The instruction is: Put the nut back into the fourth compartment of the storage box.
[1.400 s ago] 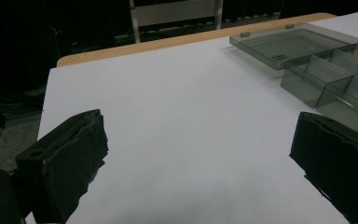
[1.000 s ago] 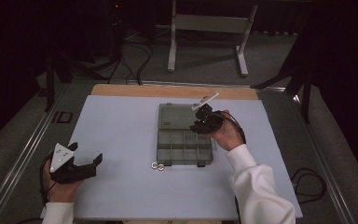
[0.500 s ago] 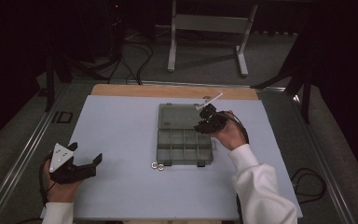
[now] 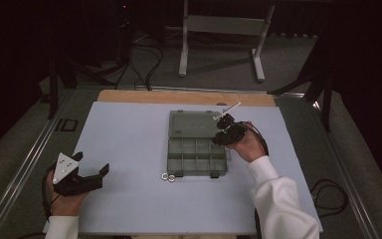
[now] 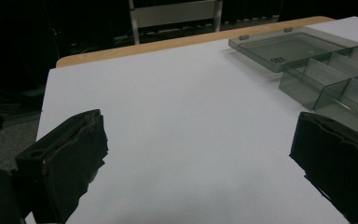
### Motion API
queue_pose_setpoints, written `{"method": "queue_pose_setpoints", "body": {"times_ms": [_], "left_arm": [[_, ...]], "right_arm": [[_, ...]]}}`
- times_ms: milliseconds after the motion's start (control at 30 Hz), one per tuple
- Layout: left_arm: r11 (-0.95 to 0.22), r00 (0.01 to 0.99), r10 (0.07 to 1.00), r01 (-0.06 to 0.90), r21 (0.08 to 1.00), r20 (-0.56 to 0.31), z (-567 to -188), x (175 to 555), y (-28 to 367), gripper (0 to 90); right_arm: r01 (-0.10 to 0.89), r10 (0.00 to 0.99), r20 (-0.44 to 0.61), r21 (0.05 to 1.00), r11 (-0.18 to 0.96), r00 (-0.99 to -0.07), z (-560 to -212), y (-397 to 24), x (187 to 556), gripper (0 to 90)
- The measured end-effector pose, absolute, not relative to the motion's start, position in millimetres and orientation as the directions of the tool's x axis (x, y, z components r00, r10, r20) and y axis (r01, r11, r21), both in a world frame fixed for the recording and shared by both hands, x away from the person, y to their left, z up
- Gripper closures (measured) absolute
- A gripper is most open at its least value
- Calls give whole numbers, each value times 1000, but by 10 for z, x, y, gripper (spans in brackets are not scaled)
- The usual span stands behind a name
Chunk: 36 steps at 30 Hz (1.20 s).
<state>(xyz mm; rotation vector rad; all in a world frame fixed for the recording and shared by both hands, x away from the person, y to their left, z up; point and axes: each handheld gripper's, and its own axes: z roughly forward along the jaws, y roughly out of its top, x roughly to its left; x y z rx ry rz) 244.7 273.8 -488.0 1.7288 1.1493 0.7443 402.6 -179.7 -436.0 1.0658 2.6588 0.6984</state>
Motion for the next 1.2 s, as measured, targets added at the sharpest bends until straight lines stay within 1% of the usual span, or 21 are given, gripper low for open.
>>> {"method": "queue_pose_setpoints", "body": {"times_ms": [1200], "left_arm": [[-158, 387, 922, 378, 912, 0, -4883, 2448, 2741, 36]], "right_arm": [[631, 702, -3, 434, 643, -712, -4580, -1817, 4035, 700]]}}
